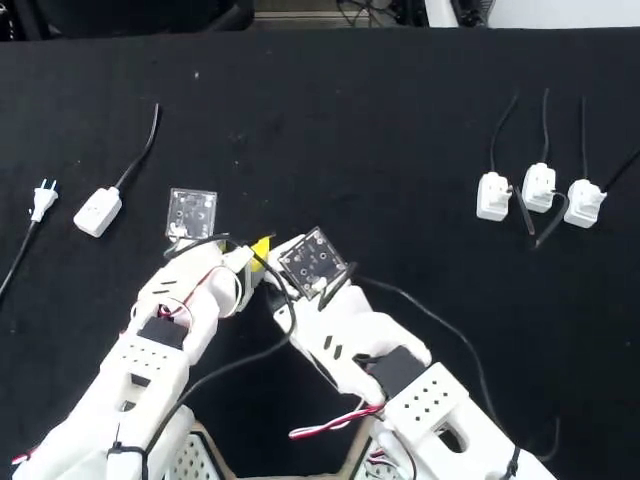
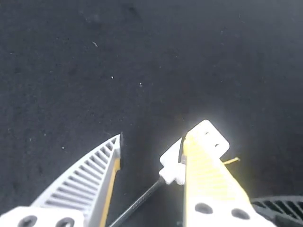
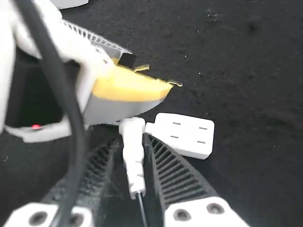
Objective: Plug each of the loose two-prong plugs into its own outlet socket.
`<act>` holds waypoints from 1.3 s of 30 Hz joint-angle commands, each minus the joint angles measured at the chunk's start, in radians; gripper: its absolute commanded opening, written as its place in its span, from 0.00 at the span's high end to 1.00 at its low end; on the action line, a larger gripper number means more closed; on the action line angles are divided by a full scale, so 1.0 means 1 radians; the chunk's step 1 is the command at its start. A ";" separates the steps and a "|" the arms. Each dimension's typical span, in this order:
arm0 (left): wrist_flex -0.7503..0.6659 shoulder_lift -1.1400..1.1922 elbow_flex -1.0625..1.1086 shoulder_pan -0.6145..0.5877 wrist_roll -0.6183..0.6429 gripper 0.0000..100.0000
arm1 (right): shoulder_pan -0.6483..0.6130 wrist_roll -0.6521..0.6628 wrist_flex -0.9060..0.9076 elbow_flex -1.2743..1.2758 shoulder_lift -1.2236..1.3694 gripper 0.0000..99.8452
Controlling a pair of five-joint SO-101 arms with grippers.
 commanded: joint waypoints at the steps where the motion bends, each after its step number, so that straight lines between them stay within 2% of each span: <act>1: 0.020 -0.015 -0.059 0.022 -0.057 0.79 | 0.015 -0.003 -0.002 -0.077 -0.027 0.99; 26: 0.020 -0.006 -0.050 0.021 -0.051 0.79 | 0.017 -0.011 -0.002 -0.096 -0.036 0.99; 31: 0.020 -0.015 -0.050 0.021 0.040 0.79 | 0.015 -0.011 -0.002 -0.094 -0.036 0.99; 39: 0.020 -0.015 -0.050 0.021 0.052 0.79 | 0.015 -0.020 -0.023 -0.088 -0.033 0.99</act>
